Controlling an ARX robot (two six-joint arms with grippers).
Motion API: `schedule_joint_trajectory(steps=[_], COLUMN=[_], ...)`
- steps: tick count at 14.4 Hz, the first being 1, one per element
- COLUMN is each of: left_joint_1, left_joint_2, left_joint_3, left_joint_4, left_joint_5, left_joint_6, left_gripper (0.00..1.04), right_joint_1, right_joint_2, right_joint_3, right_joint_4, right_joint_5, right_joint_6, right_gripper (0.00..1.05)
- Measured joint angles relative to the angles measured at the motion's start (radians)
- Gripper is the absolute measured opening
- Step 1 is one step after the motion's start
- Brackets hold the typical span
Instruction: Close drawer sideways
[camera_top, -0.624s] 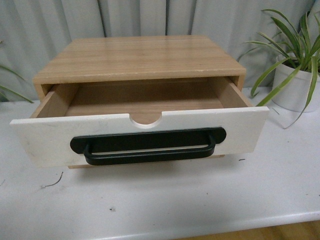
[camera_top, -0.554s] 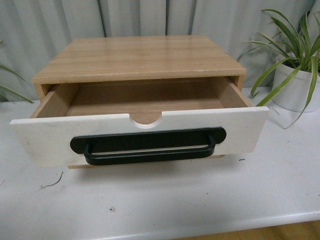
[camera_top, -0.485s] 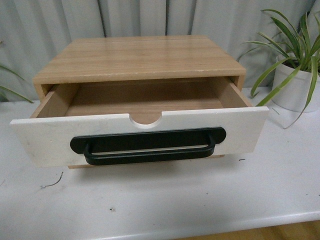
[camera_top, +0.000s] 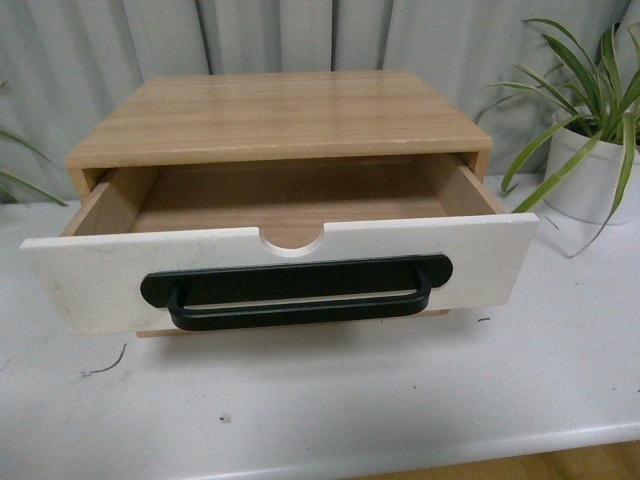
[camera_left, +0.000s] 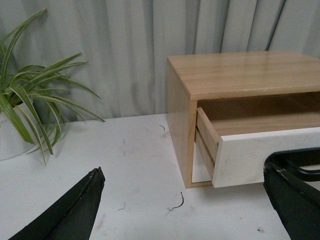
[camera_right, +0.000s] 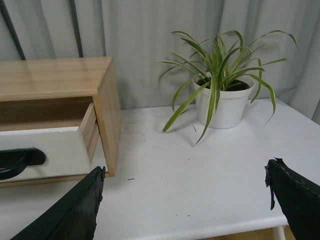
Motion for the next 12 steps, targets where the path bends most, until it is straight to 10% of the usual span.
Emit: schedule_joint_trajectory(steps=[12], left_joint_1=[0.000], left_joint_2=[0.000], left_joint_3=[0.000], left_joint_4=[0.000], left_joint_5=[0.000], left_joint_6=[0.000], left_gripper=[0.98], right_joint_1=[0.000], right_joint_2=[0.000], right_joint_3=[0.000], right_joint_4=[0.000], right_joint_5=[0.000], right_joint_6=[0.000], right_gripper=[0.98])
